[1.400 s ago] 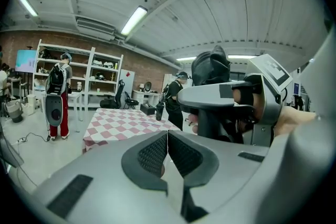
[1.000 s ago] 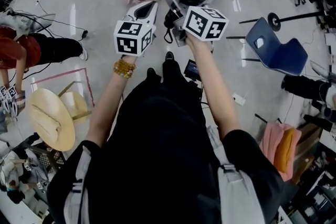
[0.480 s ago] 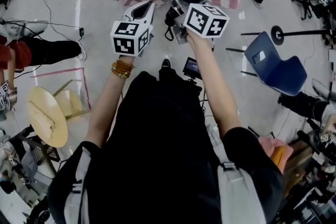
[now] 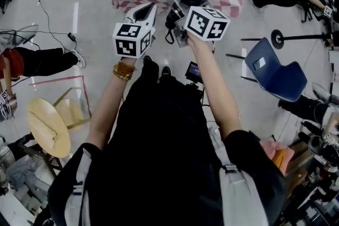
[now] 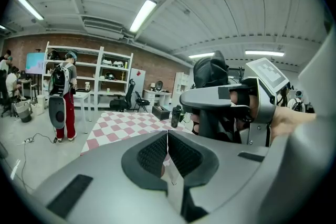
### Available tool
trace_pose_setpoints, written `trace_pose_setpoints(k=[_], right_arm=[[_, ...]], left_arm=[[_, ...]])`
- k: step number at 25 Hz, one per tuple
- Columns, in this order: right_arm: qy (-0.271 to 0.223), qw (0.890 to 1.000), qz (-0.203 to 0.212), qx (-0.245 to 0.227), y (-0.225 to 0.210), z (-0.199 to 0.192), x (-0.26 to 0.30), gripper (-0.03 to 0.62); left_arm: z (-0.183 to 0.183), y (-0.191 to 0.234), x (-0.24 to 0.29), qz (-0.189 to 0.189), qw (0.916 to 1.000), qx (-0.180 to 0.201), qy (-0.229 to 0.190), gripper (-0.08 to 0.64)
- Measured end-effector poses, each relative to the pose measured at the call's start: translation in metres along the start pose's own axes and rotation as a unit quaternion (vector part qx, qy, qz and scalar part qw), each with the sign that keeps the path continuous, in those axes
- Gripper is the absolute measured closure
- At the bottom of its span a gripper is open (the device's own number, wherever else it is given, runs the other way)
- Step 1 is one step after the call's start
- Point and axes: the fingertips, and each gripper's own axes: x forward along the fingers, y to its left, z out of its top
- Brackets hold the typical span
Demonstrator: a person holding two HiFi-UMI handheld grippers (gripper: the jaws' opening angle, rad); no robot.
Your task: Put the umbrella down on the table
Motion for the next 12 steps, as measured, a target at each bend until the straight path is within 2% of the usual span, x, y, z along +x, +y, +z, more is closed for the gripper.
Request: trace_pose_setpoints(k=[12], right_arm=[[-0.014, 0.999, -0.034, -0.01, 0.003, 0.028, 0.063, 0.403]], left_arm=[[0.035, 0.057, 0.032, -0.057, 0.9983, 0.012, -0.006, 0.545]])
